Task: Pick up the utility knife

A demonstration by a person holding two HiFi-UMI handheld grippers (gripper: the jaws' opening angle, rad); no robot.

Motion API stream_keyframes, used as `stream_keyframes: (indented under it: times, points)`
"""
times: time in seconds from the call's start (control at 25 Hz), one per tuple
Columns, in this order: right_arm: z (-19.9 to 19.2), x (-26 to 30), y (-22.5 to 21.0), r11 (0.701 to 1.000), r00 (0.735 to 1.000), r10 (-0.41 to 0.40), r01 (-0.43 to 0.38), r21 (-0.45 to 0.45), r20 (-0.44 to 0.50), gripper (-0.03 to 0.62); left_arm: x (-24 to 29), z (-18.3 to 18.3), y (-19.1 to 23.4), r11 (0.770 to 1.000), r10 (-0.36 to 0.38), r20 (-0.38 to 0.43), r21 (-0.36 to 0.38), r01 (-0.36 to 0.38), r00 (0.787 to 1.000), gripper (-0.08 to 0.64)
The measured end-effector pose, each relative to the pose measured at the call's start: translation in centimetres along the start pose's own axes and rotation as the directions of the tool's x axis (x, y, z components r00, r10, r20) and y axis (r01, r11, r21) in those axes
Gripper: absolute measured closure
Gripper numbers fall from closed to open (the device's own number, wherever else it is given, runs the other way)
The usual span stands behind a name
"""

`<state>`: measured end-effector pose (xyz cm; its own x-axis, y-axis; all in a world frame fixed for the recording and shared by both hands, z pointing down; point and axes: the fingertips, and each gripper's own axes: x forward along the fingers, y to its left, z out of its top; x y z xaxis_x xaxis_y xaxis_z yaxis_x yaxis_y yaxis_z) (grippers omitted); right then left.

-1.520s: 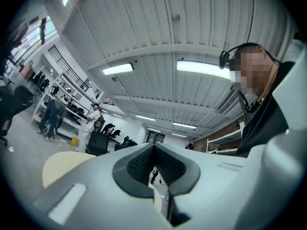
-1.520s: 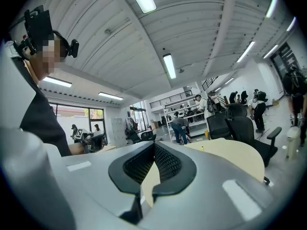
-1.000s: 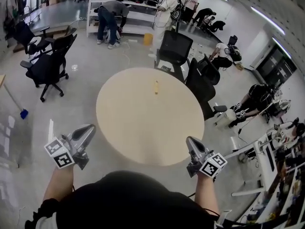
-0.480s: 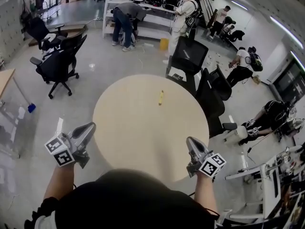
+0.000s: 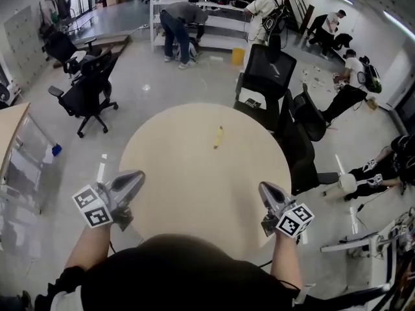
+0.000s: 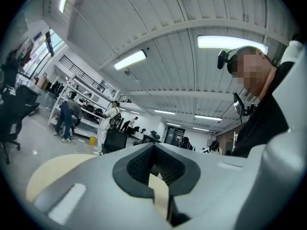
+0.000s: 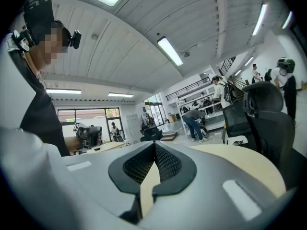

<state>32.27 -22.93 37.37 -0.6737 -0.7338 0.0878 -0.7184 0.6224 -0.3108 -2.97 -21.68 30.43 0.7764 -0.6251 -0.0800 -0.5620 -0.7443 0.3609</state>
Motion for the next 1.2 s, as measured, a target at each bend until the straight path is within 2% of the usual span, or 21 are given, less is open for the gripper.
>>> stream_keyframes:
  times: [0.2,0.4,0.68,0.96,1.2]
  points:
    - [-1.5,0.3,-1.9,0.998,0.999,-0.053,0.052,0.047,0.003,0.577,1.1,0.4,2.6,1.000,0.006,-0.014,-0.019,-0.006,1.000,0.568]
    - [-0.9,2.6,-1.3,0.990,0.991,-0.137,0.137,0.029,0.002,0.577,1.6,-0.6,6.6,0.998,-0.051,-0.027,-0.049,0.050,0.998,0.568]
    - [-0.1,7.1,0.7,0.979,0.979,-0.201,0.200,-0.025,-0.032,0.577,2.6,0.4,12.2,0.992,-0.115,-0.021,-0.055,0.114,0.993,0.568]
    - [1.4,10.2,0.8,0.980,0.980,-0.188,0.184,-0.069,-0.058,0.575,2.1,1.9,14.2,0.995,-0.096,0.003,-0.033,0.096,0.995,0.568]
    - [2.4,12.8,-2.0,0.981,0.982,-0.175,0.168,-0.094,-0.070,0.539,2.3,1.9,15.3,0.999,-0.044,-0.006,-0.008,0.044,0.999,0.568]
